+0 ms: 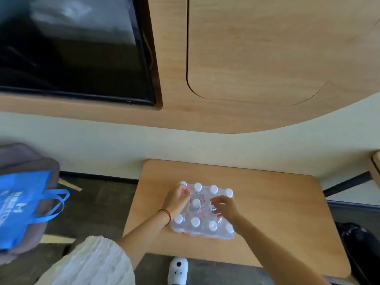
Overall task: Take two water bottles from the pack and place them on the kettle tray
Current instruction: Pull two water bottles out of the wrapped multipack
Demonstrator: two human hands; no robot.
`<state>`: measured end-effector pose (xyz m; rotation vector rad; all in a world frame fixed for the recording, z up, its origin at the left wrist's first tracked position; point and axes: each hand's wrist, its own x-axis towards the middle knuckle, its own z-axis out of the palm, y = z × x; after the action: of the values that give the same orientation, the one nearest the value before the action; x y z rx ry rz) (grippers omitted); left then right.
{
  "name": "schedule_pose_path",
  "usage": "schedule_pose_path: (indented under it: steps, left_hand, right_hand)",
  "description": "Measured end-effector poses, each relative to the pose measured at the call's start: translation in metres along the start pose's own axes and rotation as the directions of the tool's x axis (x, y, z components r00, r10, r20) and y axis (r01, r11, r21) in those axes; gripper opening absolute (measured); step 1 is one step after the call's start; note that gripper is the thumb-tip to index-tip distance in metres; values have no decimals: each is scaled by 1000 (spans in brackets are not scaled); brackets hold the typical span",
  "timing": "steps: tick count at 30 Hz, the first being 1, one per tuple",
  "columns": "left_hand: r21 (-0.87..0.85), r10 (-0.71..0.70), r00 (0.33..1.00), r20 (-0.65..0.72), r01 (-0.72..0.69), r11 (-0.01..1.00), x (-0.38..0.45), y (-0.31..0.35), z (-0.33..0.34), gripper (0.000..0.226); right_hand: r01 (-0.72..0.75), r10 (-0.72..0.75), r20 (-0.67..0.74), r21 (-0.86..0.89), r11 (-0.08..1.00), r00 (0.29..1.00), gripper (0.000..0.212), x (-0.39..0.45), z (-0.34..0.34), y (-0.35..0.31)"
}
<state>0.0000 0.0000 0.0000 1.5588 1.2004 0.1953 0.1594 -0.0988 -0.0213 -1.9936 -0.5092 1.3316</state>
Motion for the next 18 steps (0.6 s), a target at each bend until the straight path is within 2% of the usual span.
schedule_pose_path:
  steps: [3, 5, 7, 11, 12, 14, 16, 18]
  left_hand:
    - [254, 169, 986, 8, -166, 953, 19, -21, 15, 22]
    - [378, 239, 969, 64, -245, 893, 28, -32, 26, 33]
    - [459, 234, 962, 140, -273, 845, 35, -42, 37, 55]
    - [583, 85, 973, 213, -197, 788, 39, -61, 51, 98]
    - [611, 68, 976, 206, -183, 771, 40, -64, 53, 102]
    - [666, 66, 975, 210, -192, 721, 40, -70, 56, 105]
    - [699, 76, 971, 227, -217, 681, 38, -76, 58, 108]
    - [707, 96, 967, 235, -238, 666, 38, -81, 59, 112]
  right_hand:
    - [-28, 28, -4, -91, 995, 1000, 34, 18, 16, 12]
    - [23, -23, 2, -273, 962, 1000, 42, 26, 28, 12]
    - [123, -117, 44, -504, 855, 992, 46, 38, 35, 16]
    - [206, -118, 172, -718, 665, 978, 54, 46, 44, 29]
    - [209, -112, 179, -737, 643, 977, 51, 46, 43, 33]
    - [235, -162, 169, -704, 670, 972, 35, 44, 35, 37]
    - [234, -226, 92, -609, 758, 970, 16, 34, 21, 41]
    - [213, -239, -3, -446, 869, 971, 12, 22, 3, 50]
